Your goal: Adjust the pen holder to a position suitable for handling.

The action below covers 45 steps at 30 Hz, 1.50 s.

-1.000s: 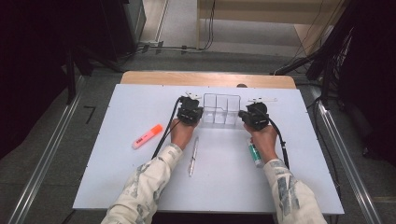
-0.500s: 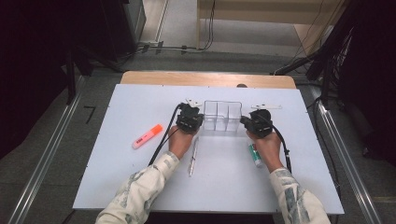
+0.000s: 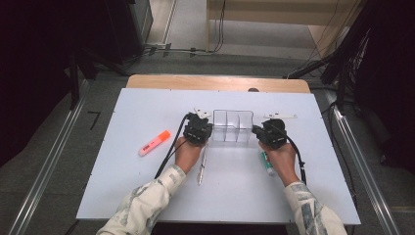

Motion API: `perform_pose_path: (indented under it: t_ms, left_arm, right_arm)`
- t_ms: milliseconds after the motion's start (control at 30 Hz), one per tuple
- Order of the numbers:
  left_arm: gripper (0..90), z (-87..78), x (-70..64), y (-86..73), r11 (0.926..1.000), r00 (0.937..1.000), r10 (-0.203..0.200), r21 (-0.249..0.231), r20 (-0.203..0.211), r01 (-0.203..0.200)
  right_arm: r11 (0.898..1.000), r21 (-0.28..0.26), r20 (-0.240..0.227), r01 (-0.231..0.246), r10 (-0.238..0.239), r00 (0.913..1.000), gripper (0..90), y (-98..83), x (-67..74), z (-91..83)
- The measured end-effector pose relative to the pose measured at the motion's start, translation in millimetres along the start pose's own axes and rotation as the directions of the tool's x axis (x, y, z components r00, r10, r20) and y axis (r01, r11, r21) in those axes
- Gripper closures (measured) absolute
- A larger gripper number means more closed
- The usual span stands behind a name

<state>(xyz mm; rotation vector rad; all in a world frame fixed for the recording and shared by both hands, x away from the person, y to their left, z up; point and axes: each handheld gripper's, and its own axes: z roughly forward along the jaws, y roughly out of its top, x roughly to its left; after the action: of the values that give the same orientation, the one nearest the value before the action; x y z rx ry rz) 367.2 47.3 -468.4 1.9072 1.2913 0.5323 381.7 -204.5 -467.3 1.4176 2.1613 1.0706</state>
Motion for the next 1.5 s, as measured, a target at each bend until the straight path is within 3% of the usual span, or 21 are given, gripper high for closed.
perform_pose_path:
  t_ms: [67,100,233,300,333,433,533,633,733,833,967,1200,1500]
  left_arm:
    - [90.0,-0.2,1.1,-1.7,0.9999,0.9998,0.017,-0.002,0.003,-0.017]
    - [90.0,-0.5,1.0,-3.0,0.9998,0.9997,0.017,-0.013,-0.019,-0.017]
    - [87.6,-3.5,8.6,-7.9,0.9998,0.9988,-0.005,-0.022,-0.048,0.004]
    - [76.1,-6.0,12.0,-11.1,0.9995,0.9988,-0.015,-0.028,-0.046,0.013]
    - [73.0,-6.0,12.0,-11.1,0.9995,0.9988,-0.015,-0.028,-0.046,0.013]
    - [59.3,-11.9,15.0,-15.8,0.9989,0.9983,-0.023,-0.043,-0.053,0.021]
    - [38.4,-21.1,15.9,-21.2,0.9986,0.9947,-0.029,-0.047,-0.098,0.024]
    - [26.4,-29.0,18.3,-24.9,0.9973,0.9924,-0.056,-0.053,-0.109,0.05]
    - [24.7,-35.6,20.0,-27.7,0.9967,0.993,-0.058,-0.062,-0.103,0.052]
    - [19.4,-48.9,22.9,-34.7,0.9958,0.9892,-0.037,-0.088,-0.142,0.024]
    - [19.3,-59.7,28.9,-44.9,0.9956,0.9874,-0.053,-0.085,-0.149,0.041]
    - [17.6,-77.5,33.9,-60.4,0.9929,0.9825,-0.072,-0.106,-0.172,0.055]
    - [16.4,-95.1,31.4,-73.7,0.9905,0.9857,-0.085,-0.119,-0.145,0.068]
  right_arm:
    - [1.0,-0.005,0.0,0.006,-0.006,1.0,88.4,-0.5,-0.3,0.1]
    - [1.0,-0.011,0.002,0.016,-0.015,0.9999,88.4,-1.0,-0.3,-0.1]
    - [0.999,-0.023,0.063,0.036,-0.035,0.9974,88.2,-2.9,-1.4,-1.8]
    - [0.999,-0.029,0.076,0.035,-0.032,0.9966,86.3,-4.6,-4.6,-3.7]
    - [0.999,-0.034,0.076,0.035,-0.032,0.9966,75.9,-5.5,-6.5,-4.7]
    - [0.999,-0.041,0.069,0.021,-0.019,0.9974,66.1,-7.7,-12.7,-9.2]
    - [0.999,-0.052,0.071,0.015,-0.012,0.9974,55.9,-10.6,-18.9,-17.7]
    - [0.999,-0.052,0.079,0.014,-0.01,0.9968,49.5,-13.7,-23.9,-24.9]
    - [0.998,-0.058,0.088,0.006,0.0,0.9961,47.7,-17.5,-27.7,-31.0]
    - [0.998,-0.062,0.107,0.017,-0.01,0.9942,42.3,-24.3,-32.4,-40.2]
    - [0.998,-0.052,0.125,0.022,-0.015,0.992,34.3,-33.7,-38.1,-49.5]
    - [0.999,-0.052,0.131,0.004,0.002,0.9914,30.6,-50.2,-45.0,-65.4]
    - [0.996,-0.086,0.14,-0.023,0.035,0.9895,28.4,-65.6,-50.8,-88.4]
